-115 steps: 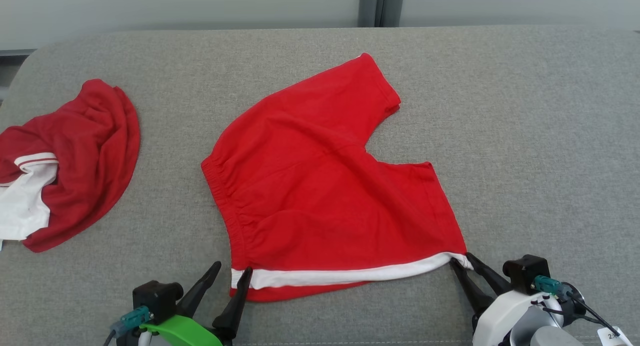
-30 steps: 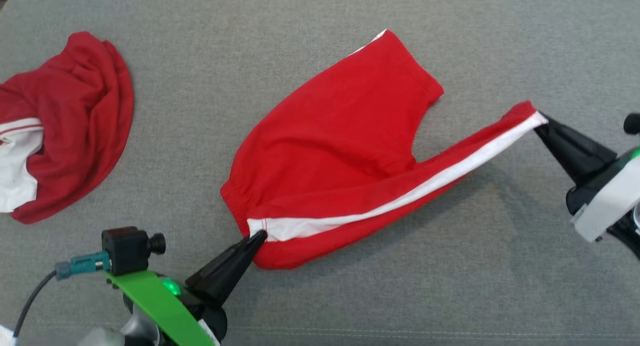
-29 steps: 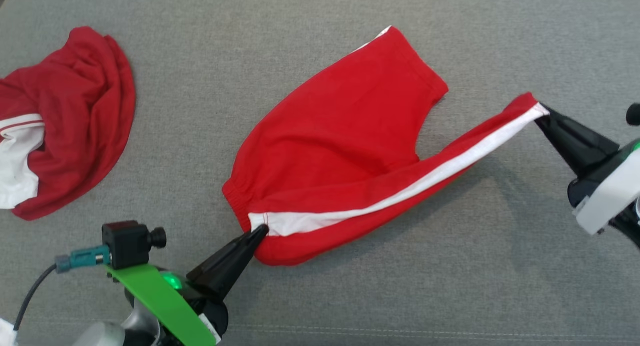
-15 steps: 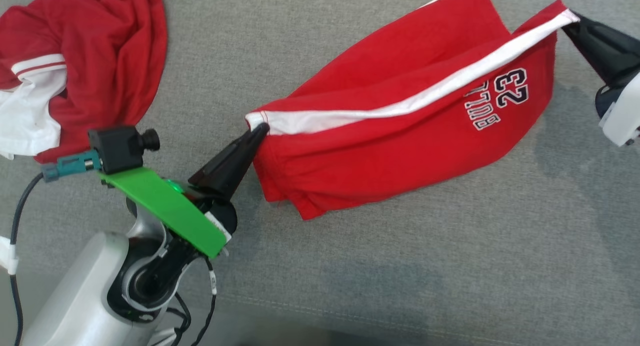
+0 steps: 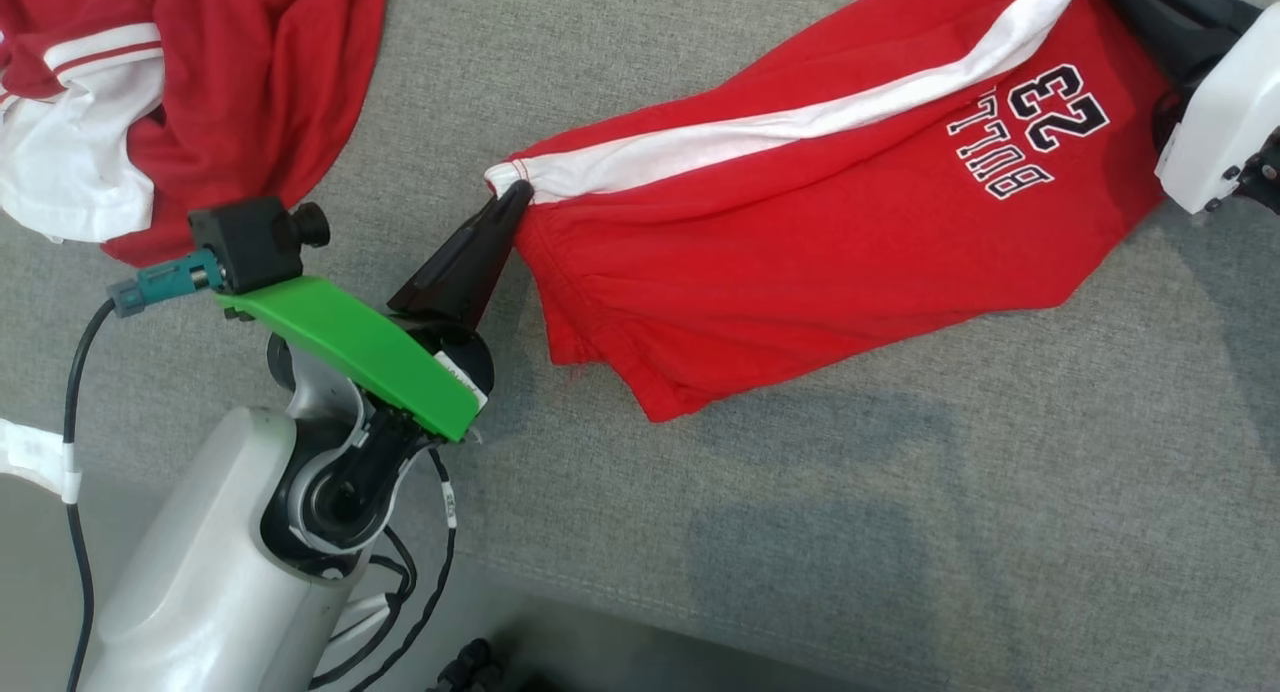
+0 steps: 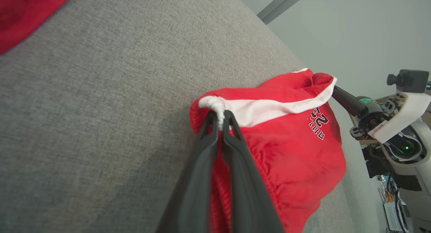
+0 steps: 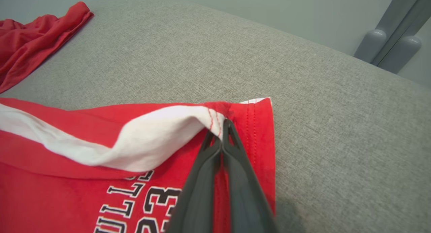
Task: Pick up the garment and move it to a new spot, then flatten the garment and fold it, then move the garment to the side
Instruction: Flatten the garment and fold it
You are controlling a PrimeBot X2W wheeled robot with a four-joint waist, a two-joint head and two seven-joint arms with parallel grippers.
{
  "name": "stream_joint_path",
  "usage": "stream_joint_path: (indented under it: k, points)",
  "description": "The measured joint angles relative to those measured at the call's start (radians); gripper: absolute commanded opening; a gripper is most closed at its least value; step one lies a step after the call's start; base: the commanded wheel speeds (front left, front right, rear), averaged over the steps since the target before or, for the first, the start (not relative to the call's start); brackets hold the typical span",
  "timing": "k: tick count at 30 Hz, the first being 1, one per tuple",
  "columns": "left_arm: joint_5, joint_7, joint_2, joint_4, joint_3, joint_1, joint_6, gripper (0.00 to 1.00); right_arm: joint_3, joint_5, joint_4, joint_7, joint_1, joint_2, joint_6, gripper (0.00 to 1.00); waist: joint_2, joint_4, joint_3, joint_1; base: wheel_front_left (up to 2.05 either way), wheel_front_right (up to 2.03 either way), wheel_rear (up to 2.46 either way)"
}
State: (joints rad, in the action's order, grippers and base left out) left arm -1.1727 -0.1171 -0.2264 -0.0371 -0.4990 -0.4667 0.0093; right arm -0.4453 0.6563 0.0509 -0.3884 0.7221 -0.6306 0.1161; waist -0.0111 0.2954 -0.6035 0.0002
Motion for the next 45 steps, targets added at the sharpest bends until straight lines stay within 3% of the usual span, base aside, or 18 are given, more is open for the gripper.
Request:
stream_joint_path:
  k: [16,18,19,20,22,23,28,40,45]
  points:
    - [0.016,0.037,0.034,0.096,-0.02,-0.046,-0.029,0.0,-0.028,-0.046,0.129,0.048,0.086,0.031,0.007,0.0,0.0,0.004,0.008,0.0,0.0,0.0,0.0]
    - [0.018,0.04,0.038,0.108,-0.021,-0.05,-0.036,0.05,-0.038,-0.055,0.147,0.062,0.091,0.038,0.007,0.61,0.0,0.003,0.015,-0.0001,0.0,0.0,0.0]
    - [0.018,0.041,0.04,0.116,-0.02,-0.05,-0.036,0.31,-0.04,-0.063,0.154,0.074,0.091,0.041,0.007,1.0,0.0,0.003,0.019,-0.0001,0.0,0.0,0.0]
    - [0.018,0.044,0.042,0.125,-0.021,-0.05,-0.036,0.39,-0.043,-0.071,0.161,0.085,0.091,0.043,0.007,1.0,0.0,0.002,0.023,-0.0001,0.0,0.0,0.0]
    - [0.019,0.049,0.043,0.131,-0.019,-0.05,-0.036,0.91,-0.049,-0.084,0.18,0.098,0.095,0.053,0.007,1.0,0.0,-0.001,0.031,-0.0001,0.0,0.0,0.0]
    - [0.019,0.049,0.042,0.135,-0.019,-0.05,-0.036,1.0,-0.052,-0.087,0.187,0.1,0.095,0.06,0.007,1.0,0.0,-0.003,0.035,-0.0001,0.0,0.0,0.0]
    - [0.026,0.053,0.036,0.162,-0.018,-0.049,-0.036,1.0,-0.074,-0.103,0.227,0.145,0.095,0.078,0.007,1.0,0.0,-0.016,0.058,-0.0001,0.0,0.0,0.0]
    - [0.142,0.147,-0.055,0.216,0.017,-0.001,-0.017,1.0,-0.08,-0.122,0.297,0.314,0.029,0.124,0.007,1.0,0.0,-0.077,0.149,-0.0001,0.0,0.0,0.0]
    - [0.173,0.198,-0.072,0.221,0.018,0.049,-0.018,1.0,-0.04,-0.136,0.298,0.435,-0.038,0.124,-0.04,1.0,0.0,-0.108,0.205,-0.0002,0.0,0.0,0.0]
